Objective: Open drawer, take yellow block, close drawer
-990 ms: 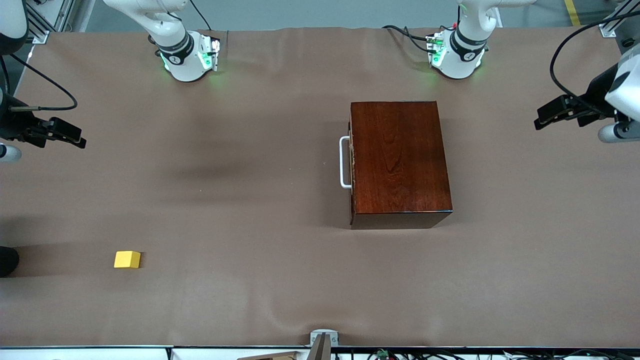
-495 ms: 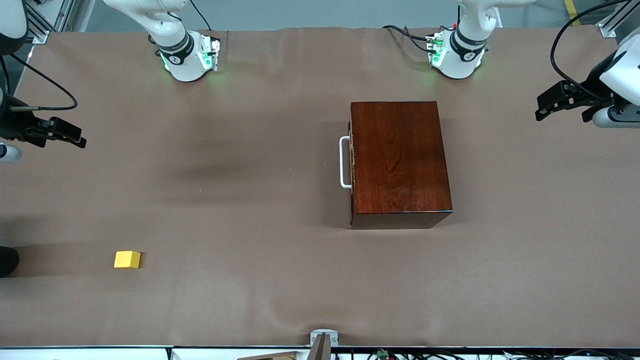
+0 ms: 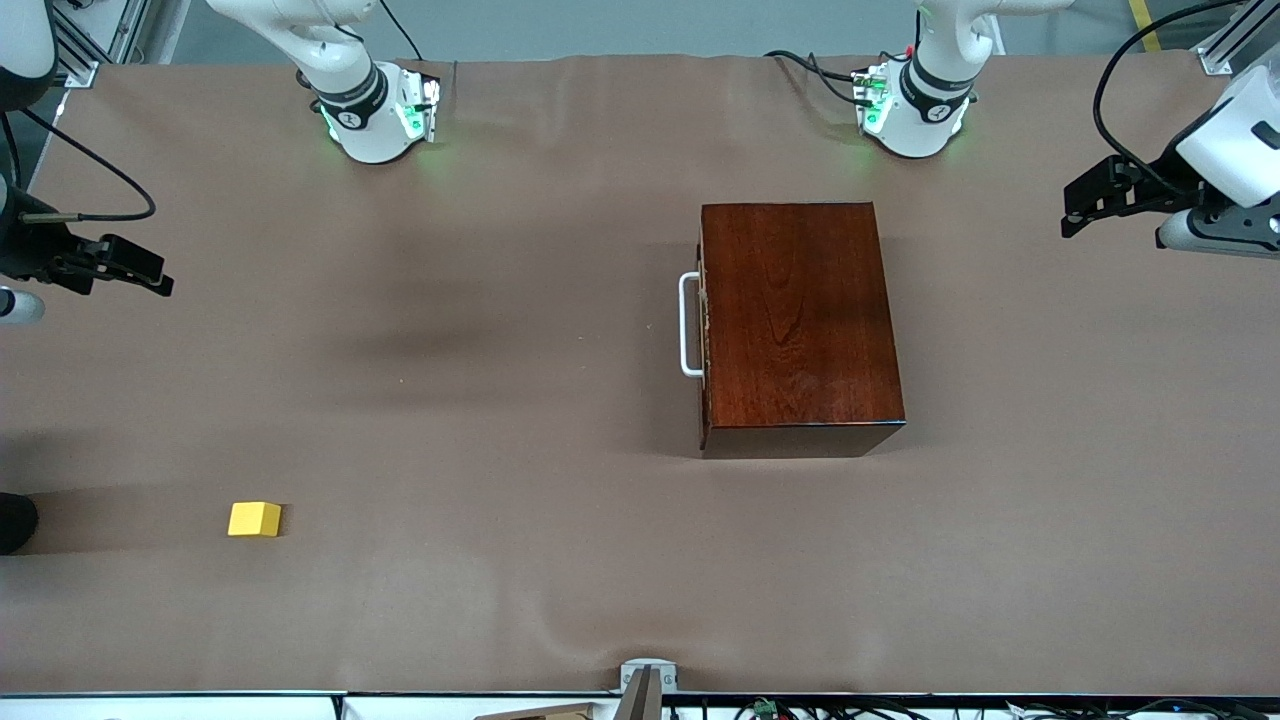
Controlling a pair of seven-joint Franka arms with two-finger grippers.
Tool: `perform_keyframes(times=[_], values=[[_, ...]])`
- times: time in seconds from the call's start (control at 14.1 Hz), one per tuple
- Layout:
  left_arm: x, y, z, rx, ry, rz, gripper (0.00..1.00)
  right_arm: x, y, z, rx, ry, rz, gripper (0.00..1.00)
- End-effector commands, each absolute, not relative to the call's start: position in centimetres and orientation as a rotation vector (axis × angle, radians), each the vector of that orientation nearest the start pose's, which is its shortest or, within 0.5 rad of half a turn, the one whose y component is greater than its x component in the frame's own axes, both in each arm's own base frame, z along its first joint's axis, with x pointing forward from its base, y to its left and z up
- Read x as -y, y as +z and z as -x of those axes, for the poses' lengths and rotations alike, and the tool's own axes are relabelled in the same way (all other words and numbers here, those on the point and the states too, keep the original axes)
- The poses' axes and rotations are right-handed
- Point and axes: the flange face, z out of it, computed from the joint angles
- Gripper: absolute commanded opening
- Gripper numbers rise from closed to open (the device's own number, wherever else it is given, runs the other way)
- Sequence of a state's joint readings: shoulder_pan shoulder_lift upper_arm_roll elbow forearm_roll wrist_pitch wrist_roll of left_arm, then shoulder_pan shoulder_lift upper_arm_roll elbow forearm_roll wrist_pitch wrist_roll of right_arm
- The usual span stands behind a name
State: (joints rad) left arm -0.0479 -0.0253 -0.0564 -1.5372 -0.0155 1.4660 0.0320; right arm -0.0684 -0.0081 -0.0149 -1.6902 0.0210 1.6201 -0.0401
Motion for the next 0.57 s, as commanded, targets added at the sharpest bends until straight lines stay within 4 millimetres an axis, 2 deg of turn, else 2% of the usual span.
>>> perform_keyframes(times=[0.0,0.14,0.49], values=[[5.1,64.4,-53.0,-0.196,0.093,3.123,1.00,4.6,57.7,-54.6,-0.085,0.093,3.126,1.00],[3.5,64.3,-53.3,-0.146,0.091,3.127,1.00,4.6,57.6,-54.6,-0.085,0.097,3.126,1.00],[4.8,63.5,-53.7,-0.074,0.112,3.132,1.00,4.6,57.6,-54.6,-0.085,0.097,3.126,1.00]])
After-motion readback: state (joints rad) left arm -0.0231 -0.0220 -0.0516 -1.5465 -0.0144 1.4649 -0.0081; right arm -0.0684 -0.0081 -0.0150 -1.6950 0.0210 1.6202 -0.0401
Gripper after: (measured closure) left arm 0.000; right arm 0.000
